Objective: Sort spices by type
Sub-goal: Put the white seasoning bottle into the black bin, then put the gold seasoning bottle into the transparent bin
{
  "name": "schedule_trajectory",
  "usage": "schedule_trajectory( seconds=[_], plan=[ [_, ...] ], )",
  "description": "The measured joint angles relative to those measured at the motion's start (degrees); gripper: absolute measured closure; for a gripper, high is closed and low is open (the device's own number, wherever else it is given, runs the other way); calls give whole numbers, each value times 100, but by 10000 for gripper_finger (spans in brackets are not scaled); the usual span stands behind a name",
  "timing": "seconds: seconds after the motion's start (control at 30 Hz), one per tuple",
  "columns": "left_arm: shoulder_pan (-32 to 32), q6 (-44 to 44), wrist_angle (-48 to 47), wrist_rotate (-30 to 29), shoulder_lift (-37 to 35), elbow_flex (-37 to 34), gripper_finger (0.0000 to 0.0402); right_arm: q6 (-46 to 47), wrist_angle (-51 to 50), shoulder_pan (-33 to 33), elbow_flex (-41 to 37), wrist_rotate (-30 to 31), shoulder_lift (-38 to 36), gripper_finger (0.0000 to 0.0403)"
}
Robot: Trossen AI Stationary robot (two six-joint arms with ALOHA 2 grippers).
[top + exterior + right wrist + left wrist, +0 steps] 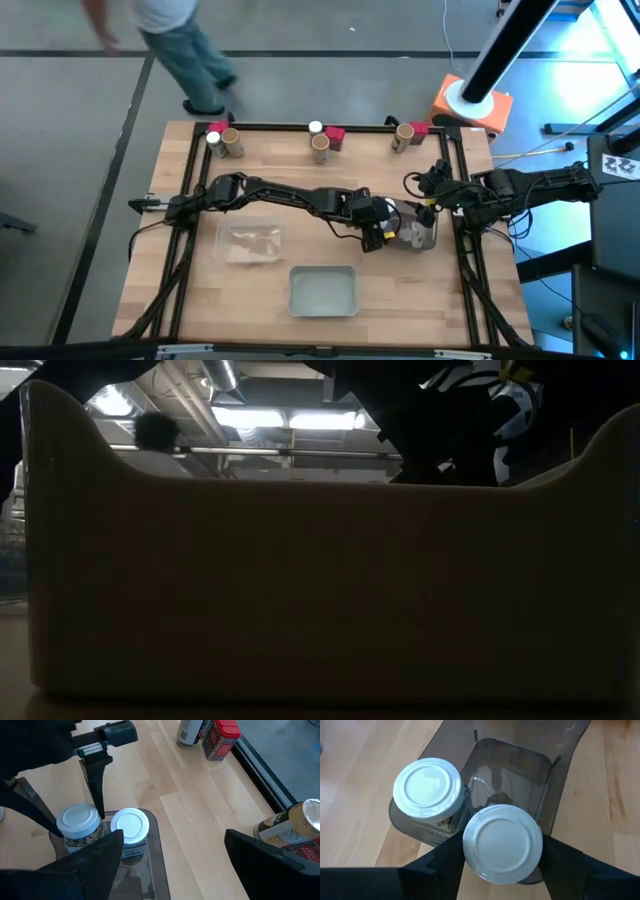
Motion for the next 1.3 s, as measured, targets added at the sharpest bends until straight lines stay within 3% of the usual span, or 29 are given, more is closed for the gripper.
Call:
schedule_trajectory(
  seconds=[0.17, 0.4, 0.97, 1.07, 1.3],
  plan=[
    [38, -43, -14, 66, -15, 0, 183, -1, 0, 0, 0, 0, 0, 56],
    [54, -60, 250, 583, -18, -2, 183, 29, 0, 0, 0, 0, -2, 56],
    [111, 107, 154, 584, -412, 39, 182, 63, -139, 0, 0, 2, -2, 56],
    [111, 220, -148, 583, -564, 37, 183, 64, -132, 0, 0, 2, -2, 56],
    [111, 341, -1908, 377, -1189, 41, 182, 63, 4, 0, 0, 2, 28, 56]
  ],
)
